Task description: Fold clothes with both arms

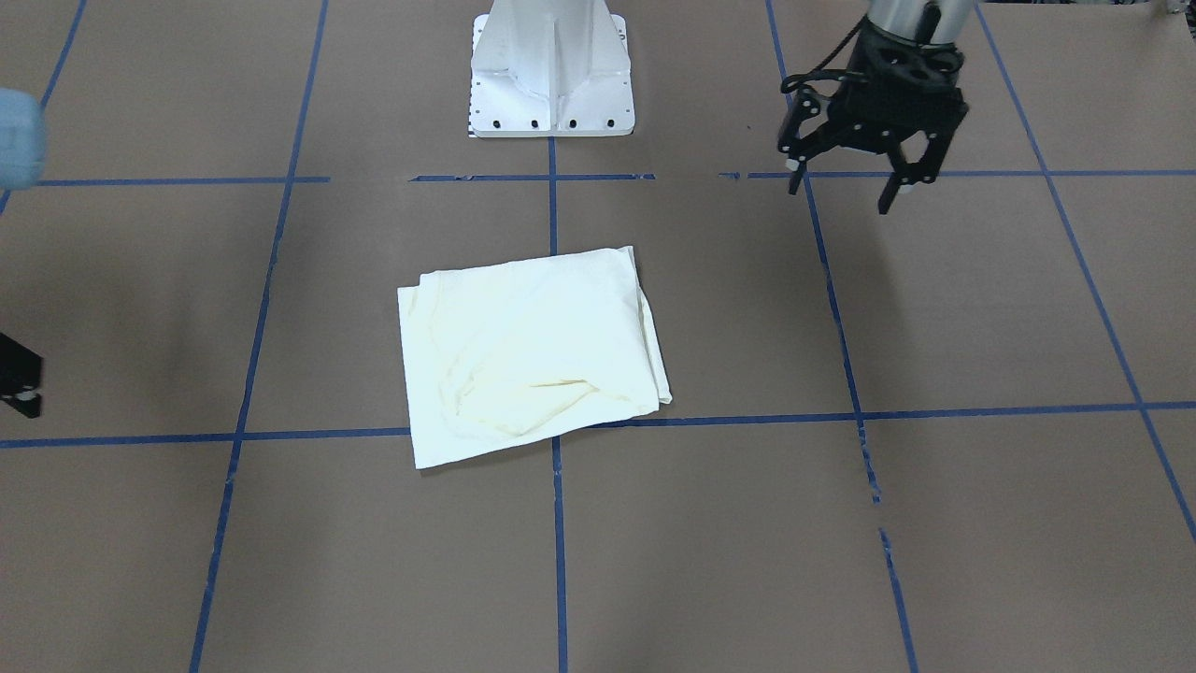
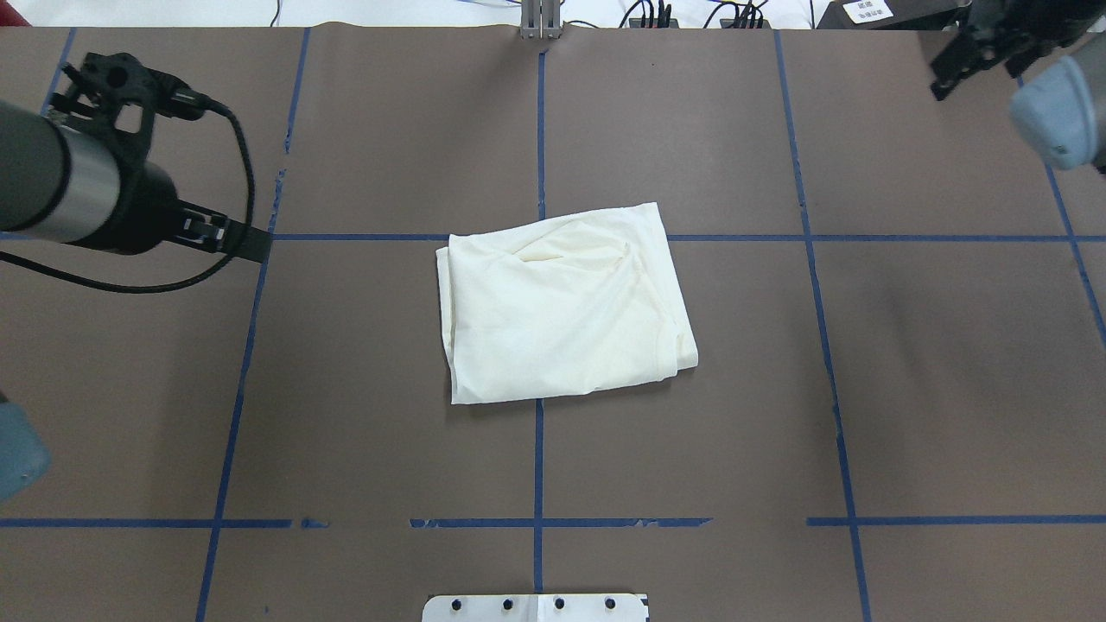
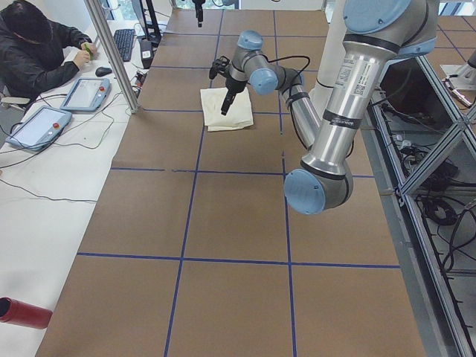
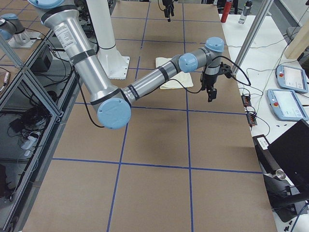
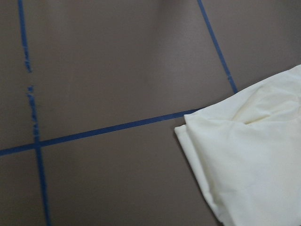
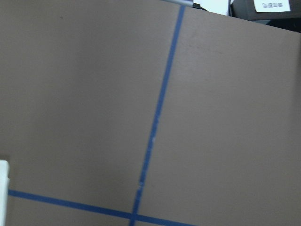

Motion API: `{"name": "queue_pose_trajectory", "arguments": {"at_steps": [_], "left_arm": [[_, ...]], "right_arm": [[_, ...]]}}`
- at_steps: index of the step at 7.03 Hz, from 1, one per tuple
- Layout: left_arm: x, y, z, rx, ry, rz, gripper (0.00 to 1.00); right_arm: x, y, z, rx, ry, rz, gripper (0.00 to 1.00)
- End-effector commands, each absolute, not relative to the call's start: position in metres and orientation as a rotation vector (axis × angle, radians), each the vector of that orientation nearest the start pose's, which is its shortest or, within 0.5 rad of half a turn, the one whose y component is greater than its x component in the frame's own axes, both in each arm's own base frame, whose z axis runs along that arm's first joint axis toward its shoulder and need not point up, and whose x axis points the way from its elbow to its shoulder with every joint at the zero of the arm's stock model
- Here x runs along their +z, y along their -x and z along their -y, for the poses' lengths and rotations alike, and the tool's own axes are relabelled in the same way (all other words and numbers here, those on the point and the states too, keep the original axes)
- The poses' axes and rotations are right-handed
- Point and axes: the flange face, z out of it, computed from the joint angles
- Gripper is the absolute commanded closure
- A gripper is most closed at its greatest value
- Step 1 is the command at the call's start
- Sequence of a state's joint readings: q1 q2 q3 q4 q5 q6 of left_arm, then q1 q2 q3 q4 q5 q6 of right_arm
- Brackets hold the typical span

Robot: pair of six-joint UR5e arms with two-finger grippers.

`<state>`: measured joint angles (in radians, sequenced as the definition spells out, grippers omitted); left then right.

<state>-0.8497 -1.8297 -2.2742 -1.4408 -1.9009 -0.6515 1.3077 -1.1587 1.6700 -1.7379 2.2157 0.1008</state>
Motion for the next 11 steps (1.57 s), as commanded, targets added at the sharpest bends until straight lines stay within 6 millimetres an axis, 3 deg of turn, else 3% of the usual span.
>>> {"name": "queue_pose_trajectory", "arguments": {"at_steps": [1,2,3,4,5,6,7,8,9,11], "left_arm": [[0.311,-0.120,0.433,0.349,-0.451,-0.648,0.00],[0.342,-0.063,0.435,0.321,-0.424,-0.645,0.00],[0.383,-0.024,0.438,0.225,-0.352,-0.660,0.00],[0.409,-0.007,0.445,0.239,-0.328,-0.652,0.00],[0.471,0.029,0.438,0.206,-0.238,-0.710,0.00],[0.527,0.060,0.428,0.218,-0.194,-0.732,0.00],[0.565,0.089,0.413,0.261,-0.197,-0.724,0.00],[0.570,0.102,0.399,0.235,-0.192,-0.709,0.00],[0.575,0.104,0.397,0.240,-0.183,-0.672,0.00],[0.577,0.103,0.400,0.246,-0.183,-0.660,0.00]], "right_arm": [[0.498,0.010,0.556,-0.289,-0.172,0.673,0.00],[0.536,-0.002,0.517,-0.259,-0.112,0.678,0.00],[0.575,-0.009,0.474,-0.233,-0.038,0.674,0.00],[0.579,-0.027,0.448,-0.202,-0.036,0.673,0.00],[0.593,-0.043,0.411,-0.156,-0.009,0.682,0.00],[0.603,-0.063,0.388,-0.098,0.006,0.685,0.00],[0.614,-0.070,0.379,-0.036,0.035,0.762,0.00],[0.629,-0.070,0.367,-0.038,0.056,0.764,0.00],[0.631,-0.073,0.370,-0.047,0.056,0.713,0.00],[0.618,-0.072,0.384,-0.044,0.031,0.712,0.00]]}}
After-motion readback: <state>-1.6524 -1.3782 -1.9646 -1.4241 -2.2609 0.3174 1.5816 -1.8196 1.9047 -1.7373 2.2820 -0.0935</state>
